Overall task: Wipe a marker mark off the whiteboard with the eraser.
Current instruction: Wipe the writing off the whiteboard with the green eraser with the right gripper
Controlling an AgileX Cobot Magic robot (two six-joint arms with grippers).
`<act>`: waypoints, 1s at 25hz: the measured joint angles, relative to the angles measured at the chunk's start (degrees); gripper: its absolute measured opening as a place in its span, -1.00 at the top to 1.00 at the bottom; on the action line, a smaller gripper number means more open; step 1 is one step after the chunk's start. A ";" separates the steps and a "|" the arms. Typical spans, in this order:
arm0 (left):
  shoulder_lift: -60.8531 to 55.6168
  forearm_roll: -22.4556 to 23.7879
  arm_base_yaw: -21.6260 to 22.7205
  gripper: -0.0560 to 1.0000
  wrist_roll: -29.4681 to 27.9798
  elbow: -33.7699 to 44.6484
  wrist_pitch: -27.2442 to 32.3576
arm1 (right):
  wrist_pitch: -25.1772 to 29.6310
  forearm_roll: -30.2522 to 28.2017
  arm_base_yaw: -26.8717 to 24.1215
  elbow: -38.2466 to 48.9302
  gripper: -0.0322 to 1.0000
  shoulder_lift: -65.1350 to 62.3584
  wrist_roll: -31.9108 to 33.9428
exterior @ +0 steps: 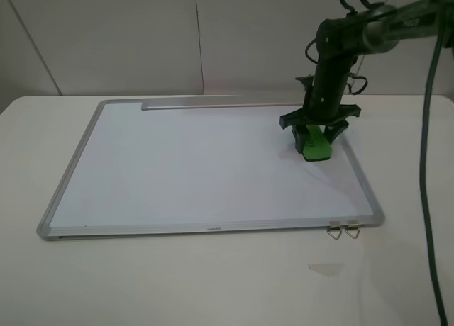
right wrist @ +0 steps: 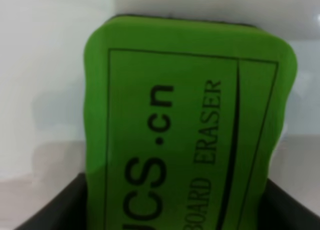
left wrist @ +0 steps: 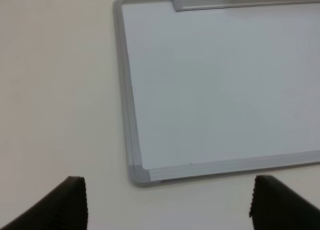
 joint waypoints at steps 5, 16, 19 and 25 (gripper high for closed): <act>0.00 0.00 -0.18 -0.40 0.00 0.00 0.00 | 0.99 -0.03 -1.56 -0.06 -0.24 0.00 1.32; 0.00 0.00 -0.18 -0.40 0.00 0.00 0.00 | 3.48 0.72 -1.56 0.61 -0.24 -0.58 2.83; 0.00 0.00 -0.18 -0.40 0.00 0.00 0.00 | 3.62 0.95 -1.56 3.44 -0.24 -1.80 3.01; 0.00 0.00 -0.18 -0.40 0.00 0.00 0.00 | 3.04 1.27 -1.56 13.21 -0.23 -6.36 4.02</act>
